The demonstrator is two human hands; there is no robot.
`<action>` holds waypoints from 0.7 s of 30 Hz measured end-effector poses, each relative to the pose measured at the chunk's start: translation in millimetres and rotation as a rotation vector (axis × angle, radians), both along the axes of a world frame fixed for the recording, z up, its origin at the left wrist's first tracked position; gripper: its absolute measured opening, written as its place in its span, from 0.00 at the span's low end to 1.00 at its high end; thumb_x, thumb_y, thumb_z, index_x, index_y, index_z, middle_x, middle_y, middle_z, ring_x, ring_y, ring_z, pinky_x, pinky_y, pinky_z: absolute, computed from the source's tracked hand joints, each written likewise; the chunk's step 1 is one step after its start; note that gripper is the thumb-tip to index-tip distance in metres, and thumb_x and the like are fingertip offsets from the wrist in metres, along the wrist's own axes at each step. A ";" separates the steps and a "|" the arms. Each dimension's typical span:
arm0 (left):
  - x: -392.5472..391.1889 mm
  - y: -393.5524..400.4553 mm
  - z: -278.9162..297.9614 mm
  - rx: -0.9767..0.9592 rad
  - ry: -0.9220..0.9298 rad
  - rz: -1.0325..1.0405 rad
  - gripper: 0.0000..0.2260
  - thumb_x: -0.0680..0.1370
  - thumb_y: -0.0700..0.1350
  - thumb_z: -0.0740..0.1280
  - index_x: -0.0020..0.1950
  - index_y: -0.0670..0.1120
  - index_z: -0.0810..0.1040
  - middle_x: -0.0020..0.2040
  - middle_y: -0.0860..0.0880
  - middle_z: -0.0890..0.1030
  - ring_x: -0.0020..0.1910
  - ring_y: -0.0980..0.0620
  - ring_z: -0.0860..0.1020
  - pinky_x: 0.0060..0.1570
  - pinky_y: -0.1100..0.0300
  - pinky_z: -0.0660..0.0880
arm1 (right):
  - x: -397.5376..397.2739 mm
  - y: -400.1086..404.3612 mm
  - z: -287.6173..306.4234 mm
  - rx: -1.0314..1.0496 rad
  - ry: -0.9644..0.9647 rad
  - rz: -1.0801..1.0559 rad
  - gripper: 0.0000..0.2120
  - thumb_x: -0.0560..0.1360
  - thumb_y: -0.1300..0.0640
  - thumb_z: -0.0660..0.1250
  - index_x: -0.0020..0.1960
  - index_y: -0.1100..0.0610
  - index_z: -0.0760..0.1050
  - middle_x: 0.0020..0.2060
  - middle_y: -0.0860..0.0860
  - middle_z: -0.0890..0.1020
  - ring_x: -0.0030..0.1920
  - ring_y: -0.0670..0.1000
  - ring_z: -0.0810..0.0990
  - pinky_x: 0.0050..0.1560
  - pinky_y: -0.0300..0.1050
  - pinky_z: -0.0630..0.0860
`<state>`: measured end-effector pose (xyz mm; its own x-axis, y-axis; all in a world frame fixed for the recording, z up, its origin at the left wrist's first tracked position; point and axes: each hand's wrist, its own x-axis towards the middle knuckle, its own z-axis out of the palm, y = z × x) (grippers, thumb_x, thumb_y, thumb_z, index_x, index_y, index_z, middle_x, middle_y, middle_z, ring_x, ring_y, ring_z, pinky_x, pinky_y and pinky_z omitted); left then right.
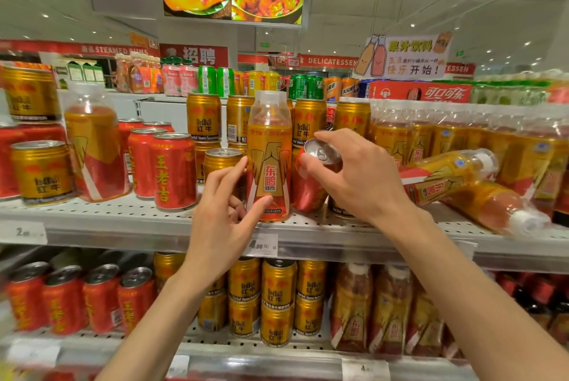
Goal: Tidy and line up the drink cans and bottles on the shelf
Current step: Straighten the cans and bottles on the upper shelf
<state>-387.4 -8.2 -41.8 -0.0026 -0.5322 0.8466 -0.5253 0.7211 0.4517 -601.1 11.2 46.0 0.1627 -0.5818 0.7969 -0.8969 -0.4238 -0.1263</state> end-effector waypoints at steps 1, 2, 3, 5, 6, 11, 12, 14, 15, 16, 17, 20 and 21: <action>0.1 0.0 0.0 0.001 0.001 -0.001 0.31 0.76 0.55 0.70 0.77 0.50 0.67 0.60 0.54 0.71 0.37 0.52 0.77 0.39 0.70 0.76 | 1.1 -3.0 3.9 0.010 0.018 -0.021 0.25 0.80 0.37 0.61 0.68 0.51 0.77 0.61 0.48 0.80 0.53 0.50 0.82 0.48 0.46 0.79; 0.3 0.0 -0.1 0.002 0.000 0.000 0.31 0.76 0.55 0.70 0.77 0.50 0.67 0.60 0.54 0.71 0.37 0.52 0.77 0.39 0.69 0.76 | 2.7 -5.6 6.8 0.019 0.036 -0.042 0.25 0.80 0.36 0.60 0.69 0.51 0.77 0.61 0.48 0.79 0.52 0.50 0.82 0.47 0.46 0.79; 0.5 0.1 -0.4 0.003 -0.003 0.001 0.31 0.76 0.55 0.70 0.77 0.50 0.67 0.60 0.54 0.71 0.37 0.52 0.77 0.39 0.69 0.76 | 4.6 -7.9 8.1 0.033 0.051 -0.055 0.25 0.81 0.36 0.59 0.69 0.50 0.77 0.62 0.48 0.78 0.52 0.50 0.82 0.46 0.45 0.78; 0.9 0.5 -0.8 0.010 -0.004 -0.002 0.31 0.76 0.54 0.70 0.78 0.50 0.66 0.61 0.53 0.71 0.38 0.52 0.77 0.39 0.69 0.76 | 9.4 -11.6 5.4 0.081 0.089 -0.060 0.26 0.81 0.36 0.58 0.71 0.50 0.75 0.64 0.48 0.77 0.55 0.52 0.82 0.50 0.49 0.80; 1.3 1.0 -0.7 0.018 -0.002 -0.008 0.32 0.76 0.54 0.71 0.78 0.50 0.66 0.61 0.53 0.71 0.38 0.52 0.77 0.39 0.69 0.77 | 11.5 -13.1 2.4 0.112 0.108 -0.058 0.26 0.81 0.36 0.57 0.72 0.50 0.72 0.66 0.48 0.77 0.58 0.53 0.82 0.53 0.51 0.81; 0.9 2.0 -1.0 0.031 -0.002 -0.027 0.32 0.75 0.53 0.71 0.78 0.51 0.65 0.62 0.54 0.71 0.39 0.52 0.78 0.40 0.70 0.77 | 13.0 -16.7 4.1 0.228 0.090 -0.032 0.23 0.84 0.46 0.57 0.77 0.52 0.66 0.75 0.50 0.71 0.72 0.53 0.72 0.71 0.56 0.70; 0.7 1.8 -1.2 0.030 0.000 -0.027 0.32 0.75 0.53 0.71 0.78 0.51 0.65 0.62 0.54 0.71 0.39 0.52 0.77 0.40 0.70 0.76 | 12.6 -16.7 5.2 0.258 0.076 -0.030 0.23 0.84 0.47 0.57 0.78 0.52 0.64 0.77 0.50 0.69 0.75 0.53 0.69 0.74 0.56 0.66; 0.5 2.2 -1.5 0.026 -0.001 -0.021 0.32 0.75 0.53 0.70 0.78 0.50 0.65 0.61 0.54 0.71 0.39 0.52 0.77 0.40 0.71 0.76 | 12.7 -17.2 3.6 0.299 0.042 -0.026 0.25 0.85 0.48 0.57 0.80 0.51 0.61 0.80 0.50 0.63 0.78 0.53 0.63 0.76 0.56 0.62; 0.4 2.3 -1.5 0.024 -0.003 -0.017 0.32 0.75 0.54 0.70 0.78 0.50 0.65 0.61 0.54 0.71 0.39 0.52 0.77 0.40 0.72 0.75 | 13.5 -17.0 1.3 0.307 0.023 -0.020 0.26 0.85 0.48 0.57 0.81 0.51 0.59 0.81 0.50 0.61 0.79 0.53 0.62 0.76 0.55 0.61; 0.4 2.5 -1.3 0.025 -0.004 -0.014 0.32 0.75 0.54 0.70 0.78 0.50 0.65 0.61 0.53 0.71 0.39 0.52 0.77 0.41 0.72 0.75 | 14.6 -16.3 -1.3 0.308 0.002 -0.008 0.27 0.84 0.48 0.58 0.81 0.50 0.58 0.81 0.50 0.59 0.80 0.53 0.61 0.76 0.55 0.61; 0.3 2.7 -1.1 0.027 -0.006 -0.012 0.32 0.76 0.54 0.70 0.78 0.49 0.65 0.61 0.53 0.71 0.39 0.52 0.77 0.41 0.73 0.75 | 15.6 -14.8 -3.6 0.303 -0.021 0.008 0.28 0.84 0.48 0.59 0.82 0.50 0.56 0.82 0.50 0.57 0.80 0.53 0.60 0.76 0.55 0.62; 0.8 3.4 -0.7 0.031 -0.013 -0.016 0.32 0.76 0.53 0.70 0.78 0.49 0.65 0.61 0.54 0.70 0.40 0.52 0.76 0.42 0.73 0.74 | 16.4 -5.6 -9.0 0.304 -0.090 0.053 0.30 0.83 0.48 0.62 0.82 0.48 0.55 0.82 0.47 0.55 0.76 0.51 0.67 0.75 0.55 0.67; 1.2 3.5 -0.4 0.035 -0.019 -0.016 0.33 0.76 0.54 0.70 0.79 0.49 0.65 0.61 0.54 0.70 0.40 0.52 0.76 0.42 0.73 0.74 | 15.8 -1.2 -11.6 0.314 -0.119 0.071 0.31 0.82 0.48 0.63 0.82 0.47 0.55 0.82 0.46 0.54 0.69 0.48 0.76 0.71 0.53 0.73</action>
